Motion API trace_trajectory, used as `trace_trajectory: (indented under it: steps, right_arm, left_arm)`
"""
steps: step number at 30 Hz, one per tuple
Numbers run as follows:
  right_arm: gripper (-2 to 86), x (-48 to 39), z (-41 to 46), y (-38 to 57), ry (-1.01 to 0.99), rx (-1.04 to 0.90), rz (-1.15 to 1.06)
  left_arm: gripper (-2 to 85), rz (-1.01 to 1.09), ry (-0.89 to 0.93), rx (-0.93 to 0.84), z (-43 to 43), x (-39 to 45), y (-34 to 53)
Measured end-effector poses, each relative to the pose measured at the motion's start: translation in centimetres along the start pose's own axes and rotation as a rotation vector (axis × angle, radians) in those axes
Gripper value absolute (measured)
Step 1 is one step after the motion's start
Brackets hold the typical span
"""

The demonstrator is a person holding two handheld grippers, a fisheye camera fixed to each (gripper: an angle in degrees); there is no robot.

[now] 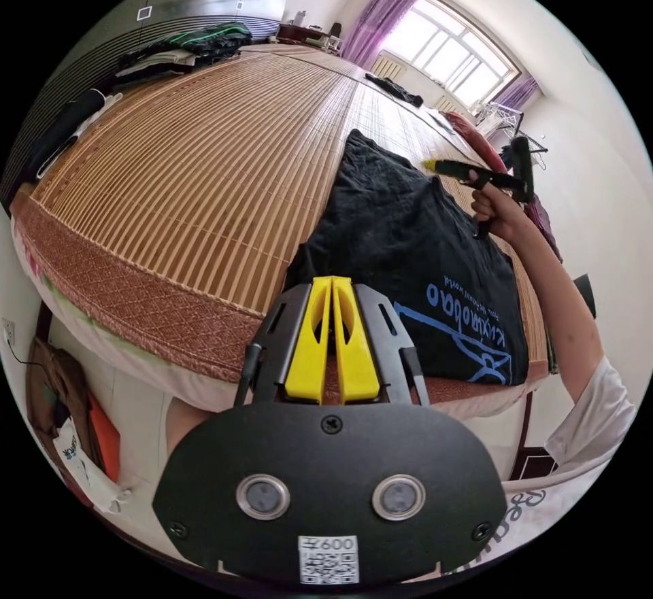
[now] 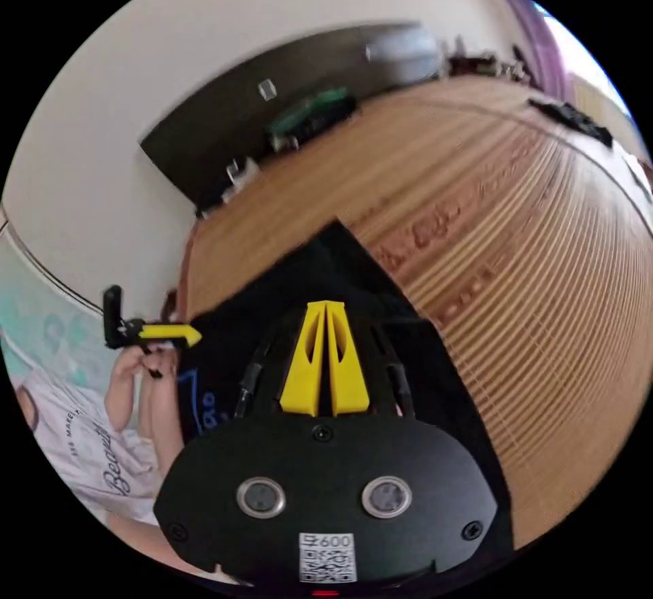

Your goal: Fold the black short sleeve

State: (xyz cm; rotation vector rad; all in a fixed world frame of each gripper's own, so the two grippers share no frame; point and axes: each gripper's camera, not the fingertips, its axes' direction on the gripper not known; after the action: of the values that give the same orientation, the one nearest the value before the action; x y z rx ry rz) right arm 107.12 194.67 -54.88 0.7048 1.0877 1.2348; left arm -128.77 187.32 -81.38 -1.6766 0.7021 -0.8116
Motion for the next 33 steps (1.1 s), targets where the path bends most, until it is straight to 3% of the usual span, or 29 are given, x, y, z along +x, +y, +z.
trace_trajectory:
  steps: [1, 2, 4, 6, 7, 8, 9, 12, 14, 16, 30, 33]
  right_arm:
    - [-0.8, 1.5, -0.6, 0.5, 0.034, 0.089, 0.031]
    - [-0.8, 3.6, -2.0, 1.7, 0.167, 0.231, 0.223]
    - [-0.8, 3.8, -3.2, 3.5, 0.094, 0.419, 0.139]
    - [-0.8, 4.3, -1.4, 3.2, -0.151, 0.329, -0.022]
    - [-0.8, 4.5, 1.3, 2.2, -0.162, 0.152, -0.049]
    - [-0.8, 4.0, 3.9, 1.9, -0.046, 0.029, -0.097]
    - [-0.8, 3.8, 5.1, 1.9, 0.027, -0.007, -0.119]
    - [-0.8, 5.8, 6.4, 2.3, 0.115, 0.129, 0.033]
    - [-0.8, 7.1, 8.1, 3.0, 0.065, 0.217, 0.055]
    - [-0.9, 7.9, 10.5, 2.9, 0.02, 0.175, 0.066]
    - [-0.8, 11.1, 20.0, 3.9, 0.189, 0.18, 0.058]
    - [-0.8, 12.3, 21.6, 4.4, 0.158, 0.184, 0.068]
  left_arm:
    - [0.2, 0.004, 0.003, 0.0, -0.4, 0.5, 0.5]
    - [0.2, 0.007, 0.007, -0.003, -1.1, 1.5, 1.5]
    - [0.2, 0.019, -0.004, -0.007, -2.2, 3.2, 3.0]
    - [0.2, 0.036, -0.03, -0.01, -3.6, 5.7, 5.2]
    - [0.1, 0.039, -0.037, -0.01, -3.9, 6.3, 5.7]
    - [0.1, 0.045, -0.051, -0.01, -4.5, 7.4, 6.9]
    - [0.1, 0.05, -0.066, -0.009, -5.1, 8.6, 8.0]
    - [0.1, 0.063, -0.093, -0.011, -6.5, 11.1, 10.8]
    - [0.1, 0.071, -0.101, -0.014, -7.3, 12.3, 12.4]
    - [0.1, 0.078, -0.102, -0.016, -8.1, 13.3, 14.0]
    - [0.1, 0.035, 0.027, -0.032, -12.4, 16.5, 26.0]
    - [0.1, 0.217, -0.105, -0.05, -13.1, 20.7, 28.8]
